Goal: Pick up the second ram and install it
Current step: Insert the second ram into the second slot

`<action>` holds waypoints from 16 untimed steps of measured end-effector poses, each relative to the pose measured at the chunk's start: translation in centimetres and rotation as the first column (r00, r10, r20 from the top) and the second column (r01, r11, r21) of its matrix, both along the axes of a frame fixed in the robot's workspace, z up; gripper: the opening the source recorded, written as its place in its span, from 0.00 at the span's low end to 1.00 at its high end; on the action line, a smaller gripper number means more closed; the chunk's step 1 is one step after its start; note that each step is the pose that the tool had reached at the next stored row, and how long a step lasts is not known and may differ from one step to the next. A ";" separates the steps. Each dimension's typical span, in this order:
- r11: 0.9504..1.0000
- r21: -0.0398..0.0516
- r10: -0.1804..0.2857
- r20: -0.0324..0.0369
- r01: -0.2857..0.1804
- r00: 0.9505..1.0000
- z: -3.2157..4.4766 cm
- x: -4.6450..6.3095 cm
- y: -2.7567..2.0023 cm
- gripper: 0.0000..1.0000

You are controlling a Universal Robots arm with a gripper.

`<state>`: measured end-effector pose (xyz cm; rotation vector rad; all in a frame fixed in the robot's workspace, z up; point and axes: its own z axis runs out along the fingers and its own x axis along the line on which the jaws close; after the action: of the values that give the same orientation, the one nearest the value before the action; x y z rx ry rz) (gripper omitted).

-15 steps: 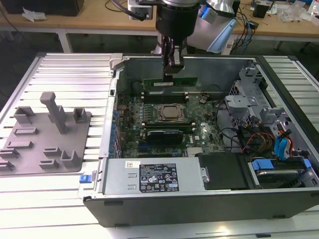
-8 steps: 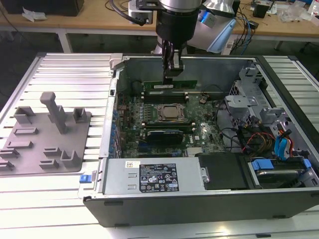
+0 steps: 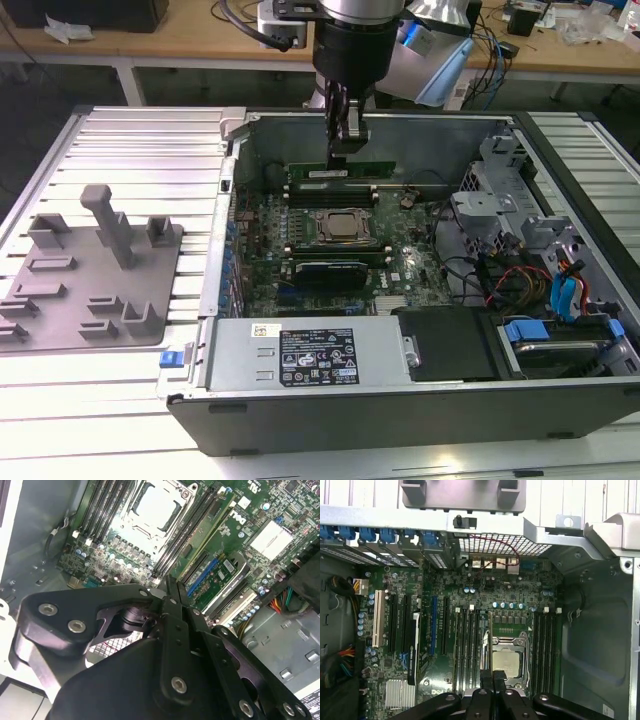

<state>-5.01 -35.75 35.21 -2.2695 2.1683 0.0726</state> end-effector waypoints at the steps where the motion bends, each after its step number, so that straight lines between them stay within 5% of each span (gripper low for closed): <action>1: 1.000 0.000 0.000 0.000 0.000 1.000 0.00 0.0 0.00 0.09; 8: 1.000 0.000 -0.001 0.000 0.001 1.000 -0.57 0.0 0.00 0.09; 16: 1.000 0.000 -0.002 0.000 0.002 1.000 -2.49 0.0 0.00 0.09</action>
<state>-5.01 -35.75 32.72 -2.2678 2.1700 0.0727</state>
